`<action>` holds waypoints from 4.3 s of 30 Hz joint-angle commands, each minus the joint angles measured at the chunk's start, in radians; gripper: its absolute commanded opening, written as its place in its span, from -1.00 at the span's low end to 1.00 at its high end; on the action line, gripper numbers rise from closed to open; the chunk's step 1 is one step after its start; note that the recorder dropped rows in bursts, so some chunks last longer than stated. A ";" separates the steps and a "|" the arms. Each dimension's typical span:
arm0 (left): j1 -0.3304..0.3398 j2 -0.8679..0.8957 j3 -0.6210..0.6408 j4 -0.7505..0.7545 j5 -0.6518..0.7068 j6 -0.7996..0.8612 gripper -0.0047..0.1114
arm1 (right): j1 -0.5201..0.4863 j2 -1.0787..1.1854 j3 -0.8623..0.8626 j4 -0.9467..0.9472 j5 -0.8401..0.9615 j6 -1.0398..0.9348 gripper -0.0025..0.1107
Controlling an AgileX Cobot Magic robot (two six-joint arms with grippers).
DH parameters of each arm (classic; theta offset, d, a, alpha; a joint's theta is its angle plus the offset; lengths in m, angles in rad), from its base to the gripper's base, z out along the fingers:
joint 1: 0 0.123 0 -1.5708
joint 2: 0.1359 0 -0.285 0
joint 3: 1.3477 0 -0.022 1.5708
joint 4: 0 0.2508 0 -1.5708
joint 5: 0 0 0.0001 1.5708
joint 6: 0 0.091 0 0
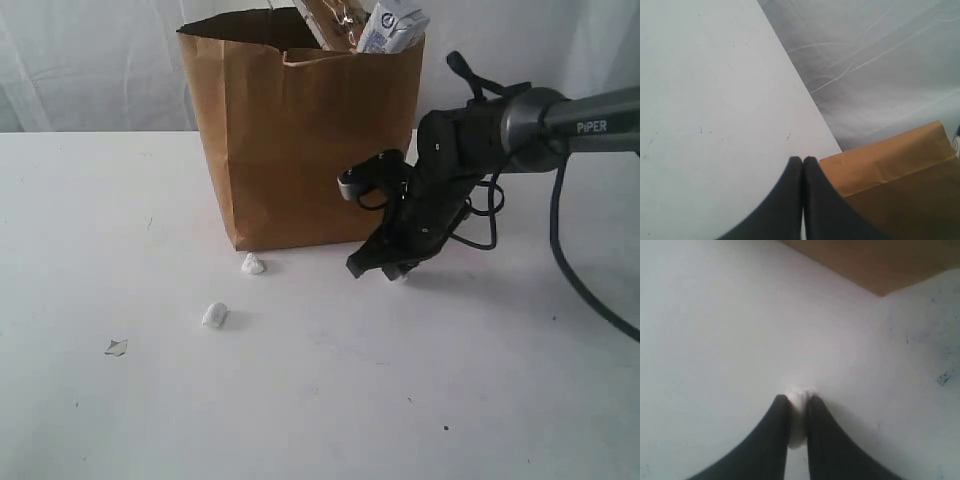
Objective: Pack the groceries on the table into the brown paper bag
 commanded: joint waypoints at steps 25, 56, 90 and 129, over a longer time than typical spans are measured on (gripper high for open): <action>-0.004 -0.005 0.003 0.007 0.003 0.000 -0.92 | 0.001 -0.411 0.000 1.361 0.230 -0.859 -0.96; -0.004 -0.005 0.003 0.007 0.003 0.000 -0.92 | 0.001 -0.229 -0.105 1.673 -0.460 -1.600 -0.93; -0.004 -0.005 0.003 0.007 0.003 0.000 -0.92 | 0.001 -0.669 0.141 1.673 -1.153 -1.718 -0.96; -0.004 -0.005 0.003 0.007 0.003 0.000 -0.92 | -0.001 -1.081 0.938 0.840 -0.822 -0.713 -0.96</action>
